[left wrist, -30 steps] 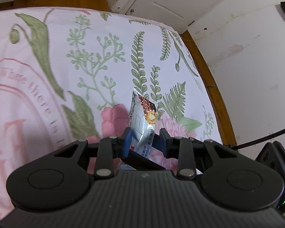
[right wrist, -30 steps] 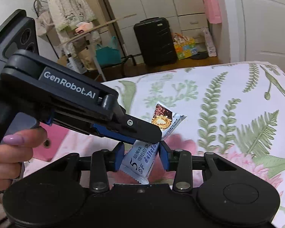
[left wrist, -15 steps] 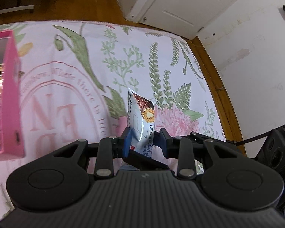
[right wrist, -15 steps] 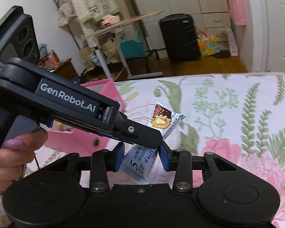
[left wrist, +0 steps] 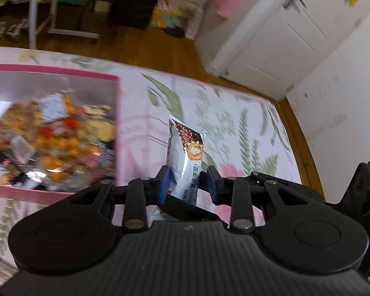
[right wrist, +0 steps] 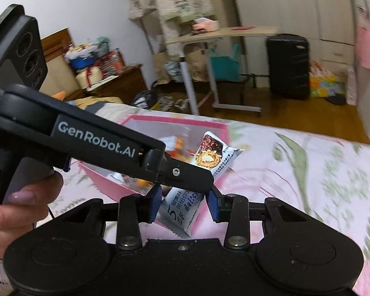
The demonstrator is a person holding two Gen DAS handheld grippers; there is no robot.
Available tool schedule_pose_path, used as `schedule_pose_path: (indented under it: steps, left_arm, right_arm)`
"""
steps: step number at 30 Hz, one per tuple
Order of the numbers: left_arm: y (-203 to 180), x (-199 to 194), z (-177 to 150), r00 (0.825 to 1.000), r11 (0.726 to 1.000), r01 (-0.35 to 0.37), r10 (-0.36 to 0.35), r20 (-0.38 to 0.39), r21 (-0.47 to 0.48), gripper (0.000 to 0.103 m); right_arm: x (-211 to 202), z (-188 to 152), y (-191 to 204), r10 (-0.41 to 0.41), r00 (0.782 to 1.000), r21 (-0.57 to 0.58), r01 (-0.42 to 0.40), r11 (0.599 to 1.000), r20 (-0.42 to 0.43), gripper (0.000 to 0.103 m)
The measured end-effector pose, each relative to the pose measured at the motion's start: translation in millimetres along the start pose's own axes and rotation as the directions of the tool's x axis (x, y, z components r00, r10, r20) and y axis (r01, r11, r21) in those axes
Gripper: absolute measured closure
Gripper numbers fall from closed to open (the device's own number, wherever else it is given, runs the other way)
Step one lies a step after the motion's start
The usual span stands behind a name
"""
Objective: Organize snacks
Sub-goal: 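Carry the white bar into the pink box and open the left gripper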
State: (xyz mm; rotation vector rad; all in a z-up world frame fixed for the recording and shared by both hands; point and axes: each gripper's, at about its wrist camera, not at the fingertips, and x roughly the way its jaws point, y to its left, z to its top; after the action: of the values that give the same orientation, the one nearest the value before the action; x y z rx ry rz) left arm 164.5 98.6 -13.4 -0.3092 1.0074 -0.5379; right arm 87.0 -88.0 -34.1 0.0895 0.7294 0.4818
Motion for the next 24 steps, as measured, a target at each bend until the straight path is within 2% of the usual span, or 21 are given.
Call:
schedule_pose_path:
  steps: [6, 12, 14, 17, 24]
  left_arm:
    - [51.8, -23.0, 10.2, 0.991, 0.989, -0.100, 0.109, 0.082, -0.113, 0.072]
    - [109.1, -38.6, 18.0, 0.979, 0.964, -0.138, 0.167, 0.114, -0.228, 0.069]
    - [127.2, -41.9, 17.3, 0.980, 0.955, -0.127, 0.164, 0.117, -0.270, 0.069]
    - [153.0, -43.9, 16.6, 0.982, 0.939, -0.109, 0.153, 0.111, -0.327, 0.069]
    - [179.2, -32.3, 13.8, 0.975, 0.913, -0.149, 0.199, 0.095, -0.379, 0.069]
  right_arm:
    - [46.0, 24.8, 31.4, 0.095, 0.995, -0.070, -0.097, 0.993, -0.035, 0.058]
    - [83.6, 39.4, 52.4, 0.214, 0.974, -0.105, -0.220, 0.970, -0.069, 0.058]
    - [94.5, 44.6, 58.8, 0.244, 0.965, -0.125, -0.256, 0.959, -0.099, 0.058]
    - [107.7, 47.4, 69.3, 0.260, 0.956, -0.191, -0.283, 0.940, -0.137, 0.058]
    - [142.6, 53.3, 86.2, 0.249, 0.944, -0.322, -0.309, 0.895, -0.214, 0.059]
